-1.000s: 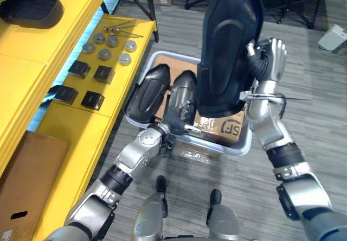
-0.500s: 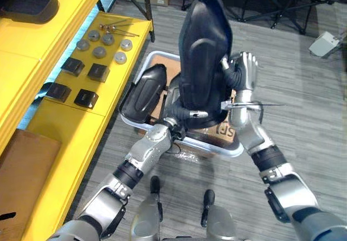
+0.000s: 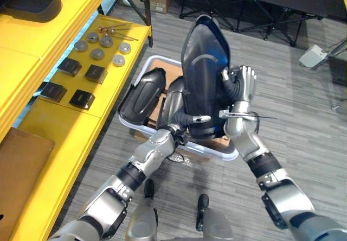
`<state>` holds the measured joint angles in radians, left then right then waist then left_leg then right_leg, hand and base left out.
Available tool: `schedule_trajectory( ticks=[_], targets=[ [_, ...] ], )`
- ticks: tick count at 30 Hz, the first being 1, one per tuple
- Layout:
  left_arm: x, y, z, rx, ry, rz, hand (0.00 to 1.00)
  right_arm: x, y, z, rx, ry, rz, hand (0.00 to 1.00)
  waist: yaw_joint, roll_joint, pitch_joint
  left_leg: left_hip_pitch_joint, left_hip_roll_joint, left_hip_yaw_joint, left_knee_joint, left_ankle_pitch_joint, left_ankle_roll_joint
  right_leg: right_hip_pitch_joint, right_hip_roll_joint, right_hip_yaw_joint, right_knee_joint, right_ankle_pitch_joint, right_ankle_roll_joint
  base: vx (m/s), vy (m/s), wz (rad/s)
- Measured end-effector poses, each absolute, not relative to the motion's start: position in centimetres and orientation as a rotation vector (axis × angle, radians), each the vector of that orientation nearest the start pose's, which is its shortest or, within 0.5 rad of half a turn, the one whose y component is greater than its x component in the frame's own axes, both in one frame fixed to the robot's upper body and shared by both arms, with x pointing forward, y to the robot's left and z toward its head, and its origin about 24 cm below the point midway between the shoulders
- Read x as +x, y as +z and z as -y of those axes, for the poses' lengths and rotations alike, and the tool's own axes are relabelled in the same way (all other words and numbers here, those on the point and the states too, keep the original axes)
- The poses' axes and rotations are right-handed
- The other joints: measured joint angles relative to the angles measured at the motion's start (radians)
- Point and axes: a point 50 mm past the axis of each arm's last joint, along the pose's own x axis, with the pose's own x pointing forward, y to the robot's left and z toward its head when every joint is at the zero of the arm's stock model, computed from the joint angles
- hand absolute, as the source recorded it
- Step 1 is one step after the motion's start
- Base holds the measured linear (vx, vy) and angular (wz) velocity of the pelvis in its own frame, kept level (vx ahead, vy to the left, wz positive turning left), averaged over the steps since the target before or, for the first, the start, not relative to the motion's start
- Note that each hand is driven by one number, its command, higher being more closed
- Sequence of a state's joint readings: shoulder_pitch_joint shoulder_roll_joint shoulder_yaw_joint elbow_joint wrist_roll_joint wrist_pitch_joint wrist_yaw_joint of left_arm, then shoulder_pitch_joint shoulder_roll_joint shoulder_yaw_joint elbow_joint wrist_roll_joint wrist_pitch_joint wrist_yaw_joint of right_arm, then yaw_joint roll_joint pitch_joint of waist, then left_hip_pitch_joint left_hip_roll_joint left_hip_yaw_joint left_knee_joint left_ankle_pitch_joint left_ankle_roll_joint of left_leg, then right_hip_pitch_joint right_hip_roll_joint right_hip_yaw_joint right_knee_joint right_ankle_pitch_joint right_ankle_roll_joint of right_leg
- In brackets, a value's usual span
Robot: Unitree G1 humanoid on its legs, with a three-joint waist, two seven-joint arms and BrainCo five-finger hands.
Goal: Walk over and take plastic housings, then place them on the shelf
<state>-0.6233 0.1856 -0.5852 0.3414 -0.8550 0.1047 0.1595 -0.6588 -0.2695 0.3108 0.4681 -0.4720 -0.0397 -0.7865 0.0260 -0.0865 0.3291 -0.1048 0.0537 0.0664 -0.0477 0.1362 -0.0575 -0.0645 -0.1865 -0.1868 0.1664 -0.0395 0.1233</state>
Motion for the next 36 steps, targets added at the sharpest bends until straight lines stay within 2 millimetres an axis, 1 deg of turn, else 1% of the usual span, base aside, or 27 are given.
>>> schedule_trajectory(
  ticks=[3, 6, 9, 13, 14, 17, 19, 20, 23, 26, 29, 32, 33, 35, 36],
  targets=[
    [32.3, 9.1, -3.0, -0.315, -0.462, -0.161, 1.0, 34.7, 14.6, 13.2, -0.695, -0.458, 0.576, 1.0, 0.001, -0.004, -0.003, 0.005, -0.001, 0.002, -0.001, 0.0, 0.0, 0.01, 0.0, 0.001, -0.016, 0.007, 0.002, 0.01, 0.004, -0.02],
    [31.9, 8.7, -3.4, -0.346, -0.394, -0.142, 1.0, 34.4, 14.2, 12.9, -0.667, -0.451, 0.564, 1.0, 0.0, -0.004, -0.003, 0.038, -0.002, 0.014, -0.015, 0.0, 0.0, 0.04, 0.0, 0.006, -0.04, 0.015, 0.003, 0.02, 0.011, -0.09],
    [31.5, 9.1, -3.6, -0.398, -0.349, -0.106, 1.0, 33.8, 14.3, 12.7, -0.623, -0.471, 0.581, 1.0, -0.002, -0.004, -0.003, 0.039, -0.001, 0.019, -0.016, 0.0, 0.0, 0.043, 0.002, 0.007, -0.05, 0.017, 0.005, 0.01, 0.009, -0.06],
    [31.2, 8.6, -3.7, -0.431, -0.304, -0.109, 1.0, 33.2, 13.3, 12.7, -0.597, -0.495, 0.556, 1.0, -0.003, -0.005, -0.007, 0.07, -0.001, 0.028, -0.03, -0.001, 0.0, 0.068, 0.003, 0.015, -0.063, 0.02, 0.005, 0.02, 0.006, -0.07],
    [30.9, 8.1, -3.6, -0.437, -0.294, -0.125, 1.0, 32.8, 12.6, 12.8, -0.595, -0.492, 0.539, 1.0, -0.004, -0.005, -0.028, 0.068, -0.001, 0.032, -0.031, -0.002, -0.001, 0.068, 0.005, 0.02, -0.072, 0.021, 0.007, 0.03, 0.009, -0.07],
    [30.1, 7.3, -3.8, -0.454, -0.286, -0.146, 1.0, 32.0, 11.6, 12.8, -0.582, -0.485, 0.52, 1.0, -0.012, -0.004, -0.068, 0.07, 0.003, 0.04, -0.031, -0.005, -0.005, 0.069, 0.008, 0.025, -0.08, 0.022, 0.007, 0.04, -0.006, -0.08],
    [30.0, 7.1, -3.8, -0.455, -0.283, -0.152, 1.0, 31.8, 11.4, 12.8, -0.58, -0.482, 0.513, 1.0, -0.016, -0.004, -0.076, 0.08, 0.008, 0.043, -0.031, -0.005, -0.005, 0.08, 0.013, 0.025, -0.09, 0.026, 0.003, 0.02, -0.019, -0.08],
    [29.9, 6.9, -3.8, -0.458, -0.283, -0.159, 1.0, 31.7, 11.2, 12.9, -0.58, -0.481, 0.508, 0.0, -0.017, -0.004, -0.077, 0.094, 0.011, 0.045, -0.031, -0.008, -0.009, 0.095, 0.016, 0.025, -0.095, 0.026, 0.002, 0.0, -0.021, -0.07],
    [29.5, 6.4, -3.6, -0.457, -0.282, -0.167, 1.0, 31.1, 10.7, 13.0, -0.573, -0.48, 0.499, 0.0, -0.016, -0.004, -0.089, 0.104, 0.017, 0.05, -0.032, -0.014, -0.011, 0.104, 0.022, 0.027, -0.102, 0.026, 0.002, -0.02, -0.012, -0.07],
    [29.3, 6.1, -4.0, -0.464, -0.26, -0.156, 1.0, 30.3, 10.6, 12.7, -0.529, -0.463, 0.519, 0.0, -0.018, -0.004, -0.096, 0.105, 0.025, 0.052, -0.032, -0.016, -0.013, 0.104, 0.029, 0.03, -0.106, 0.026, 0.001, -0.01, -0.007, -0.04],
    [28.8, 5.6, -4.1, -0.433, -0.235, -0.141, 1.0, 29.9, 9.9, 12.7, -0.518, -0.457, 0.493, 0.0, -0.017, -0.004, -0.109, 0.106, 0.025, 0.052, -0.032, -0.015, -0.013, 0.105, 0.03, 0.03, -0.105, 0.027, 0.001, 0.0, 0.0, 0.0],
    [28.5, 5.4, -4.6, -0.332, -0.185, -0.098, 1.0, 29.3, 8.9, 12.6, -0.473, -0.443, 0.444, 0.0, -0.017, -0.004, -0.127, 0.109, 0.025, 0.053, -0.032, -0.015, -0.013, 0.108, 0.03, 0.031, -0.106, 0.028, 0.0, 0.0, 0.0, 0.0],
    [28.4, 5.7, -4.9, -0.312, -0.171, -0.074, 1.0, 29.0, 9.0, 12.6, -0.441, -0.439, 0.44, 0.0, -0.017, -0.004, -0.128, 0.11, 0.026, 0.053, -0.032, -0.015, -0.013, 0.109, 0.03, 0.031, -0.106, 0.028, -0.001, 0.0, 0.0, 0.0],
    [28.1, 6.5, -5.5, -0.292, -0.147, -0.011, 1.0, 28.1, 9.9, 12.7, -0.379, -0.43, 0.47, 0.0, -0.018, -0.004, -0.128, 0.113, 0.021, 0.055, -0.032, -0.016, -0.014, 0.11, 0.032, 0.032, -0.105, 0.029, -0.001, 0.0, 0.006, -0.02],
    [28.0, 7.1, -6.4, -0.308, -0.091, 0.027, 1.0, 27.2, 10.9, 12.7, -0.312, -0.407, 0.51, 0.0, -0.019, -0.004, -0.128, 0.118, 0.021, 0.058, -0.032, -0.017, -0.015, 0.111, 0.032, 0.035, -0.104, 0.028, -0.002, -0.01, 0.013, -0.06]
  ],
)
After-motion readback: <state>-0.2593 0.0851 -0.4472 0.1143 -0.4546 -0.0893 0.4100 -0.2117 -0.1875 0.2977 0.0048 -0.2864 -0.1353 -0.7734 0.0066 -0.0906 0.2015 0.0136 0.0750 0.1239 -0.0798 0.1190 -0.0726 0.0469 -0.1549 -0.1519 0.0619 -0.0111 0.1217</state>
